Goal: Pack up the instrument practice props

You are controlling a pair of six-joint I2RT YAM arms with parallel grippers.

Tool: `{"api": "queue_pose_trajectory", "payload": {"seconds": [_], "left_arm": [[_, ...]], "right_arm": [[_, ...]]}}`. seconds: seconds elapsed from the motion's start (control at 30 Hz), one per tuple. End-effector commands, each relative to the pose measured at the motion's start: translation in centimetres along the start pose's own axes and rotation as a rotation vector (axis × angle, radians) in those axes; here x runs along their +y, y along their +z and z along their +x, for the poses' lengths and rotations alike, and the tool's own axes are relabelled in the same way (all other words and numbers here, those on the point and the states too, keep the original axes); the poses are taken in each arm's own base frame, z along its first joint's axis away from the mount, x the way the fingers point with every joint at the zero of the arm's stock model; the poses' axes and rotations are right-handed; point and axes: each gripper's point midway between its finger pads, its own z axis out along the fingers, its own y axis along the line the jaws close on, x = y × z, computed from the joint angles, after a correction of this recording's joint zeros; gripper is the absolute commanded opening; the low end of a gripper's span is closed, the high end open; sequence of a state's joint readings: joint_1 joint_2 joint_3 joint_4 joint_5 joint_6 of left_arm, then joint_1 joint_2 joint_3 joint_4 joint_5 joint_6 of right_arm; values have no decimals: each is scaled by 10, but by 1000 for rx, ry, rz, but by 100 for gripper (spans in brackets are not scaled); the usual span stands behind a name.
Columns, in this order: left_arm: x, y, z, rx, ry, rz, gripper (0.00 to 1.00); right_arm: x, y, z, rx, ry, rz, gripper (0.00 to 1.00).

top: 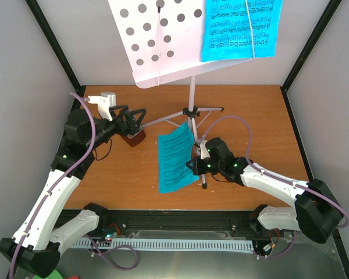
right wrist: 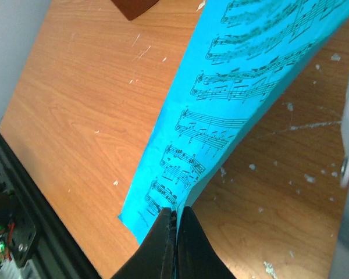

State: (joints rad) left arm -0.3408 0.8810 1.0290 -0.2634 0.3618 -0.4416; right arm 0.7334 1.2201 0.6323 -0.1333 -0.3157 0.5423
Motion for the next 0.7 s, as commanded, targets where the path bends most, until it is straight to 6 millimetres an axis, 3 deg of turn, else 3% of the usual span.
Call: {"api": "queue_pose_trajectory", "payload": {"seconds": [0.0,0.13,0.27,0.4,0.67], "left_arm": [[-8,-15,-27,-32,2,-17,99],[-11,-13,-33,-49,-47,4,99],[-9,-15,-39,-76,-68,-11,99],[3,-11,-35,-70,-98,-45,99],[16,-8,-36,-86,-116,-99,99]], "right_arm": [[1,8,-22,-71,5,25,3],[7,23,-21,-42,-11,-10,5],[16,20,-25,-48,-44,-38,22],[26,2,-34,-95,-89,-55,53],[25,-60,-67,-247,-163,22,85]]}}
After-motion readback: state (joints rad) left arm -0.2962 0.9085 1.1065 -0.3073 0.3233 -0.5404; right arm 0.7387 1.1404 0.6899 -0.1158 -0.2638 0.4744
